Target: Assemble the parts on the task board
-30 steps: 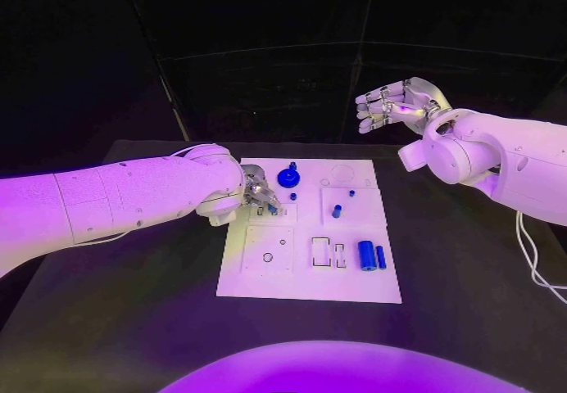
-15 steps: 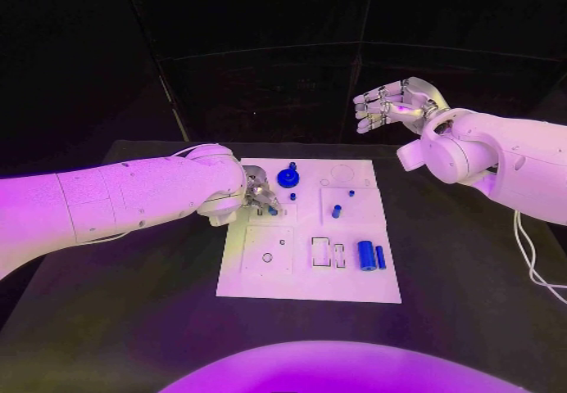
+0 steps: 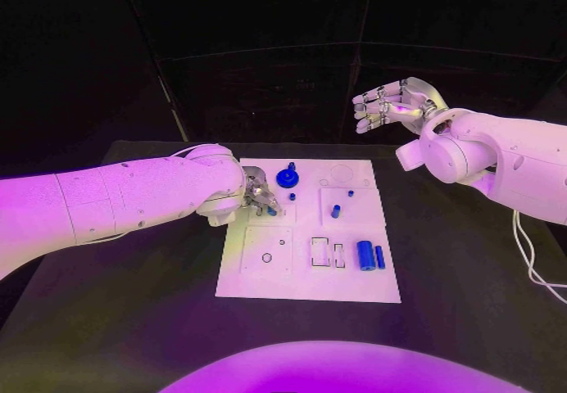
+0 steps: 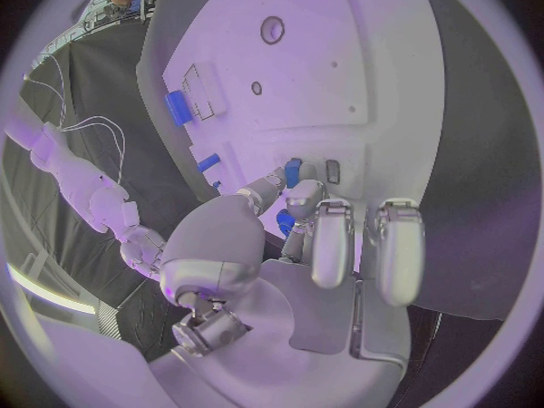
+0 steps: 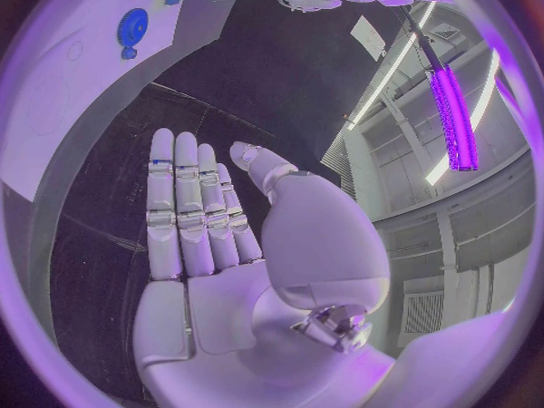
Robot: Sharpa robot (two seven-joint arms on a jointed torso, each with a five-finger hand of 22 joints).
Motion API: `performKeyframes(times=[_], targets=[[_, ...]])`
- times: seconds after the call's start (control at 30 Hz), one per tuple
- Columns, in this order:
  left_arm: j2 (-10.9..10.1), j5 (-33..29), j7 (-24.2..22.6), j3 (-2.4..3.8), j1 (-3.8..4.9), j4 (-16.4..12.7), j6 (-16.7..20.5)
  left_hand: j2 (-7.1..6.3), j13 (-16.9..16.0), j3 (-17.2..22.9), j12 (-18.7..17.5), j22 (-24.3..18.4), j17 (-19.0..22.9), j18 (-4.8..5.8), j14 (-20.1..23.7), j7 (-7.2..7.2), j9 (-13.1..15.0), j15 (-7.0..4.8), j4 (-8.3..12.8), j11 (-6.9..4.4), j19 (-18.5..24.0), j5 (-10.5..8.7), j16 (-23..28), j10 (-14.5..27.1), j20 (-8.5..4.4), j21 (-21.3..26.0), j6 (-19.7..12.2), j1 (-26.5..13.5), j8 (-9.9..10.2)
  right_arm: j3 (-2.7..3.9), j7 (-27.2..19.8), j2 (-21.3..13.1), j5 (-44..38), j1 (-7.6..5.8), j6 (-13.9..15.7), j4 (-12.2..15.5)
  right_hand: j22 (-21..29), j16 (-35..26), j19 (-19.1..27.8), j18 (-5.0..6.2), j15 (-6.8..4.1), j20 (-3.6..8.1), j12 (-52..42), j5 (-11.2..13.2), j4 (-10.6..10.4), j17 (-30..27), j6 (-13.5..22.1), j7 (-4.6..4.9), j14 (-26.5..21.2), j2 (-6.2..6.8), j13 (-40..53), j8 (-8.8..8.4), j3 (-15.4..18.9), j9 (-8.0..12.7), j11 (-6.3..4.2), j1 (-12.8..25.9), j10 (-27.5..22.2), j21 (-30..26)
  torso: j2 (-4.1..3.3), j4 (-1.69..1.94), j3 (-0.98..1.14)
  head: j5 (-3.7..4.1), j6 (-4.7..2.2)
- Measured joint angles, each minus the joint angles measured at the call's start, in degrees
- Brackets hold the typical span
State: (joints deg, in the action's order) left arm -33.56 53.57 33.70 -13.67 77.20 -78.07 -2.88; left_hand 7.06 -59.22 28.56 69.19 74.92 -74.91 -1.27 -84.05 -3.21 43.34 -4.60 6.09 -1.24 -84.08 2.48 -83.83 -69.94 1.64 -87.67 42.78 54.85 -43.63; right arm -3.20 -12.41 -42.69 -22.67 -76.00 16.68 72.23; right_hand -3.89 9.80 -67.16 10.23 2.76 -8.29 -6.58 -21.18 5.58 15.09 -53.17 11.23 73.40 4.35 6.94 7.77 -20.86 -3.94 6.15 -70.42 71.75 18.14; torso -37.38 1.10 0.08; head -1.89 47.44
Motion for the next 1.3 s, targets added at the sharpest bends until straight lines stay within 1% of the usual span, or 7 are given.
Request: performKeyframes(times=[0.3, 0.57, 0.63, 1.1, 1.2, 1.27, 1.3], targets=[[0.6, 0.1, 0.1, 0.05, 0.05, 0.8, -0.9, -0.25, 0.0, 0.0, 0.0, 0.0, 0.0, 0.0, 0.0, -0.09, 0.1, 0.0, 0.0, -0.2, 0.0, -0.04, 0.0, -0.2, 0.0, 0.0, -0.1, 0.2, -0.4, 0.0, 0.0, 0.0, 0.0, 0.0, 0.0, 0.1, 0.0, -0.2, 0.0, 0.0, 0.0, 0.0, 0.0, 0.0, -0.2, 0.0, 0.0, 0.0, 0.0, -0.25, 0.0, 0.0, 0.2, 0.0, 0.0, 0.2, 0.0, -0.2, -0.05, 0.03, 0.01, -0.06, 0.15], [1.4, 0.1, 0.1, 0.08, 0.11, 1.8, -2.1, -0.35, 0.0, 0.0, 0.0, 0.0, 0.0, 0.0, 0.0, -0.1, 0.2, 0.0, 0.0, -0.2, 0.0, -0.08, 0.0, -0.2, 0.0, 0.0, -0.1, 0.2, -0.6, 0.0, 0.0, 0.0, 0.0, 0.0, -0.1, 0.1, 0.0, -0.2, 0.0, 0.0, 0.0, 0.0, 0.0, 0.0, -0.2, 0.0, 0.0, 0.0, 0.0, -0.3, 0.0, 0.0, 0.2, 0.0, 0.0, 0.3, 0.0, -0.2, -0.07, 0.0, 0.03, -0.01, 0.34], [1.6, 0.1, 0.2, 0.1, 0.13, 2.2, -2.4, -0.39, 0.0, 0.0, 0.0, 0.0, 0.0, 0.0, 0.0, -0.1, 0.2, 0.0, 0.0, 0.0, 0.0, -0.1, 0.0, -0.4, 0.0, 0.0, -0.1, 0.1, -0.6, 0.0, 0.0, 0.0, 0.0, 0.0, -0.1, 0.1, 0.0, -0.2, 0.0, 0.0, 0.0, 0.0, 0.0, 0.0, -0.2, 0.0, 0.0, 0.0, 0.0, -0.3, 0.0, 0.0, 0.2, 0.0, 0.0, 0.3, 0.0, -0.2, -0.07, -0.01, 0.04, -0.01, 0.38], [2.9, 0.1, 0.2, 0.14, 0.18, 4.1, -4.1, -0.91, 0.2, 0.7, 0.0, 0.0, 0.0, 0.0, 0.0, 0.15, 0.2, 0.0, -0.5, 0.01, 0.0, 0.0, 0.0, -0.4, 0.0, 0.0, 0.2, -0.4, -0.6, 0.0, 0.1, 0.0, -0.1, 0.0, -0.1, 0.1, 0.0, -0.2, -0.2, 0.01, 0.0, -0.15, 0.0, 0.0, -0.2, 0.0, 0.0, 0.0, 0.0, -0.3, -0.1, 0.0, 0.2, 0.0, 0.0, 0.3, 0.0, -0.2, -0.07, -0.01, 0.02, 0.08, 0.64], [3.0, 0.1, 0.2, 0.14, 0.18, 4.3, -4.3, -1.66, 0.1, 1.8, 0.0, 0.0, 0.0, 0.0, 0.0, 0.24, 0.3, 0.0, 0.4, 0.01, 0.0, 0.0, 0.0, -0.4, 0.0, 0.0, 1.0, -1.2, -0.6, 0.0, 0.2, 0.0, -0.1, 0.0, -0.1, 0.1, 0.0, -0.2, -0.2, 0.01, 0.0, -0.15, 0.0, 0.0, -0.2, 0.0, 0.0, 0.0, 0.0, -0.3, -0.1, 0.0, 0.2, 0.0, 0.0, 0.3, 0.0, -0.2, -0.07, -0.01, 0.01, 0.11, 0.68], [3.1, 0.1, 0.2, 0.14, 0.18, 4.4, -4.3, -1.96, 0.0, 1.9, 0.2, 0.0, 0.0, 0.0, 0.0, 0.35, 0.4, 0.0, 0.5, 0.0, 0.0, 0.0, 0.0, -0.4, 0.0, 0.0, 1.2, -1.5, -0.6, 0.0, 0.2, 0.1, -0.2, 0.0, -0.1, 0.1, 0.0, -0.2, -0.2, 0.01, 0.0, -0.15, 0.0, 0.0, -0.2, 0.0, 0.0, 0.0, 0.0, -0.3, -0.1, 0.0, 0.2, 0.0, 0.0, 0.3, 0.0, -0.2, -0.05, -0.01, 0.01, 0.15, 0.72], [3.1, 0.1, 0.2, 0.14, 0.18, 4.4, -4.4, -2.17, -0.1, 2.5, 0.3, 0.0, 0.0, 0.0, 0.0, 0.43, 0.4, 0.0, 1.0, 0.08, 0.0, 0.0, 0.0, -0.7, 0.0, 0.0, 1.3, -1.8, -0.6, 0.0, 0.2, 0.1, -0.2, 0.0, -0.1, 0.1, 0.0, -0.2, -0.2, 0.01, 0.0, -0.15, 0.0, 0.0, -0.2, 0.0, 0.0, 0.0, 0.0, -0.3, -0.1, 0.0, 0.2, 0.0, 0.0, 0.3, 0.0, -0.2, -0.05, -0.01, 0.01, 0.18, 0.73]])
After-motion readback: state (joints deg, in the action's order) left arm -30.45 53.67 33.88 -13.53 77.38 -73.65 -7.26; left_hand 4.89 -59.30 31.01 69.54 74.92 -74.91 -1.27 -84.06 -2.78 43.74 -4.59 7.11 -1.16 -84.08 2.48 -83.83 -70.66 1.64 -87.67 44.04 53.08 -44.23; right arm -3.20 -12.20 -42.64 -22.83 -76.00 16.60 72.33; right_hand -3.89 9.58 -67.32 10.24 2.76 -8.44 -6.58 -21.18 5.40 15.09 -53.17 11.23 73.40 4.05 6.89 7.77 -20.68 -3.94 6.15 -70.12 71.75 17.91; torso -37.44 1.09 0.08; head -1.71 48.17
